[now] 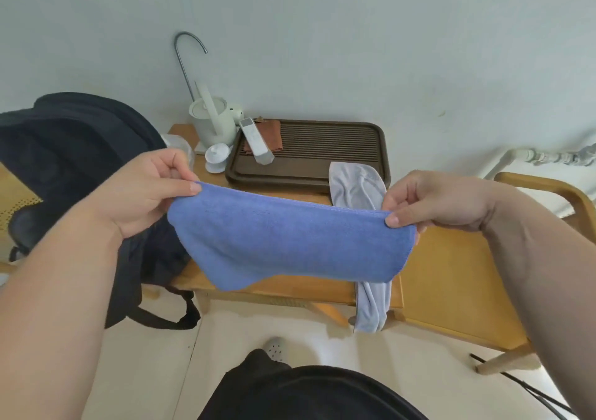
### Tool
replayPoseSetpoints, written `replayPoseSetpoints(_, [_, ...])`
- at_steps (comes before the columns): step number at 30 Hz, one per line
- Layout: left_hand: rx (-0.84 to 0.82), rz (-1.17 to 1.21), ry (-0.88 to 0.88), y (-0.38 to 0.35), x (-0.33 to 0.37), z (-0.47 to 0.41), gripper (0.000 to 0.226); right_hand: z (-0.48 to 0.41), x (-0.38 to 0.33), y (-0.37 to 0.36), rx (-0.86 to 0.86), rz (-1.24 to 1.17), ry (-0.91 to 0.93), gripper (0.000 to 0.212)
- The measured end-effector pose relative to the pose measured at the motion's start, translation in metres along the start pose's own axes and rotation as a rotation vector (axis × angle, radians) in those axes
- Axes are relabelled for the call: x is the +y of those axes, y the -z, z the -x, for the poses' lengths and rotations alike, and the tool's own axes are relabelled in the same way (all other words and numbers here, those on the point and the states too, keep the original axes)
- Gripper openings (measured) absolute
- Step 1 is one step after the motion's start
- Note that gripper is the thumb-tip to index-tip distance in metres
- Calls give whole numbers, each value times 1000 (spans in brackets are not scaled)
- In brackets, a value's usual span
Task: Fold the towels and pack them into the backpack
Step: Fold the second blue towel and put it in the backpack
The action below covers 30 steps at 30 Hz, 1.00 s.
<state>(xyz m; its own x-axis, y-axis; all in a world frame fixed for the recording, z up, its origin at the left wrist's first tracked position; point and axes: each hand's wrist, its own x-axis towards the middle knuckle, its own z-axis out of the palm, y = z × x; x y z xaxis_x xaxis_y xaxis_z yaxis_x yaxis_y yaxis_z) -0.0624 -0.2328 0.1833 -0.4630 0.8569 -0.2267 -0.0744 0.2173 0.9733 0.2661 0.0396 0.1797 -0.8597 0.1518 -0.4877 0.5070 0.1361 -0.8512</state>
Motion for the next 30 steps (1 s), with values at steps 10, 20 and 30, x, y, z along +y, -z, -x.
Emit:
replayPoseSetpoints(10, [286, -998, 80, 12, -101, -70, 21, -126, 49, -35, 435, 642, -212, 25])
replayPoseSetpoints(20, [118, -1085, 244, 19, -166, -159, 20, -203, 87, -38, 647, 295, -416, 16])
replayPoseSetpoints(30, [315, -709, 201, 25, -161, -230, 25, -256, 76, 0, 848, 119, -417, 8])
